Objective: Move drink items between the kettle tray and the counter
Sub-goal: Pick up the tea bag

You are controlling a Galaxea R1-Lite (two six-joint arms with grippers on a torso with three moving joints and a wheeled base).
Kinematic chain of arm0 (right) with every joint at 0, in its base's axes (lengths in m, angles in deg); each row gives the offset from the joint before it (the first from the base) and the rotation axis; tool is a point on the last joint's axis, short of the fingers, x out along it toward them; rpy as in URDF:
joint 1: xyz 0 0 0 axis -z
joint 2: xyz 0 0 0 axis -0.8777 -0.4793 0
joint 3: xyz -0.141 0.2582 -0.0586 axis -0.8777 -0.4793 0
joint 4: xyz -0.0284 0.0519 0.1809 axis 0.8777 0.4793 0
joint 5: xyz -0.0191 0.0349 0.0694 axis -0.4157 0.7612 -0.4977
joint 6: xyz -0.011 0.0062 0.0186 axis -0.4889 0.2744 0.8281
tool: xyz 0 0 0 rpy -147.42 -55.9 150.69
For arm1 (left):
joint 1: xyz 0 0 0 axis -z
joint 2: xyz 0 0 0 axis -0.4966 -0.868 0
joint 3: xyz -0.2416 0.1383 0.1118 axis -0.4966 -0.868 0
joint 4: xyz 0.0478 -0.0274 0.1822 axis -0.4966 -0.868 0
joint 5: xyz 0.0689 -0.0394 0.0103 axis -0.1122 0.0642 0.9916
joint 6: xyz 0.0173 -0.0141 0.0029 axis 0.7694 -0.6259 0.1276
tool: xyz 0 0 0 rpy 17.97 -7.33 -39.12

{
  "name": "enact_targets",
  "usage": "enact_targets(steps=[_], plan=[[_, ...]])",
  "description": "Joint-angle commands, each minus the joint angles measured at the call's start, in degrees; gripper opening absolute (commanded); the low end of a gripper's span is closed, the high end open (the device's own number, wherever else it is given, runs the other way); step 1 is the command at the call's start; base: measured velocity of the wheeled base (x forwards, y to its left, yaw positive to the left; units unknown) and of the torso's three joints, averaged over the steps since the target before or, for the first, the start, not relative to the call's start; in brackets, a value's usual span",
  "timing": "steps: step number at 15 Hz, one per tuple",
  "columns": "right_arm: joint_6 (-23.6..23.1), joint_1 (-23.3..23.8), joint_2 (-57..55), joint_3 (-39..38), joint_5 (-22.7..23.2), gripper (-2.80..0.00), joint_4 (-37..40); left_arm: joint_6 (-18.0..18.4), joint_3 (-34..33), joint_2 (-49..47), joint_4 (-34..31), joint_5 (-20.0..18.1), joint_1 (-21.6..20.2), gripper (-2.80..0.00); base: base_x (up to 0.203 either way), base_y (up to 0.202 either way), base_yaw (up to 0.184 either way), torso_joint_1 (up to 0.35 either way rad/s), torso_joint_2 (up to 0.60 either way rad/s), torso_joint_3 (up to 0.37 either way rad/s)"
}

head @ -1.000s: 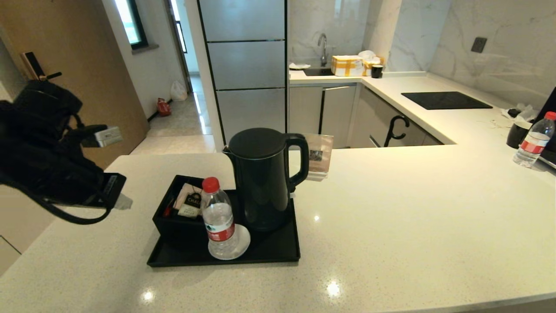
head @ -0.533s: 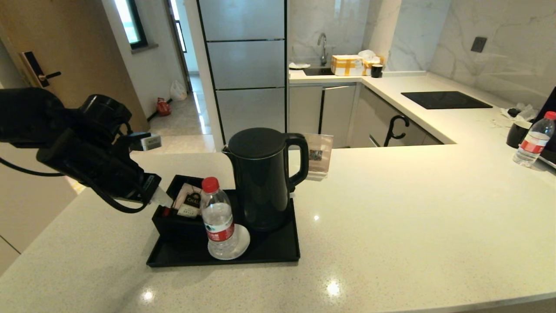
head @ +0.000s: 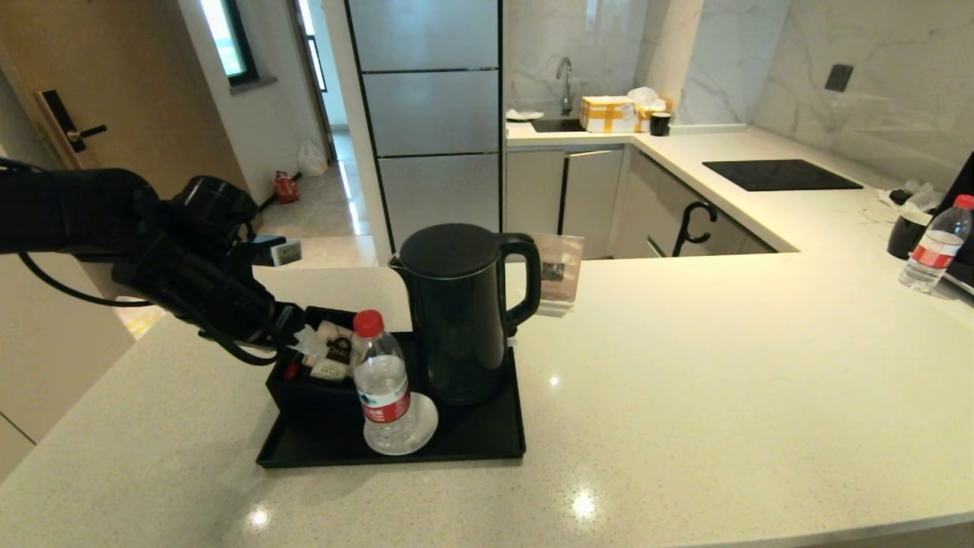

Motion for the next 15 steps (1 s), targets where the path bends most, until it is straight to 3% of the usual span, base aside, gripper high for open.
enact_targets(steps=[1,4,15], plan=[[0.03,0.0,-0.09,0.0,0.0,-2.8,-0.01,0.05,0.1,-0.35,-0.18,-0.07,0.01,0.0,0.0,0.0,0.0,0.0,0.0,0.0],[0.03,0.0,0.0,0.0,0.0,-2.8,-0.01,-0.12,1.46,-3.48,3.16,-0.18,1.66,0.0,0.0,0.0,0.0,0.0,0.0,0.0],[0.03,0.0,-0.09,0.0,0.0,-2.8,-0.01,-1.01,3.61,-7.21,3.42,0.37,2.21,0.0,0.0,0.0,0.0,0.0,0.0,0.0]])
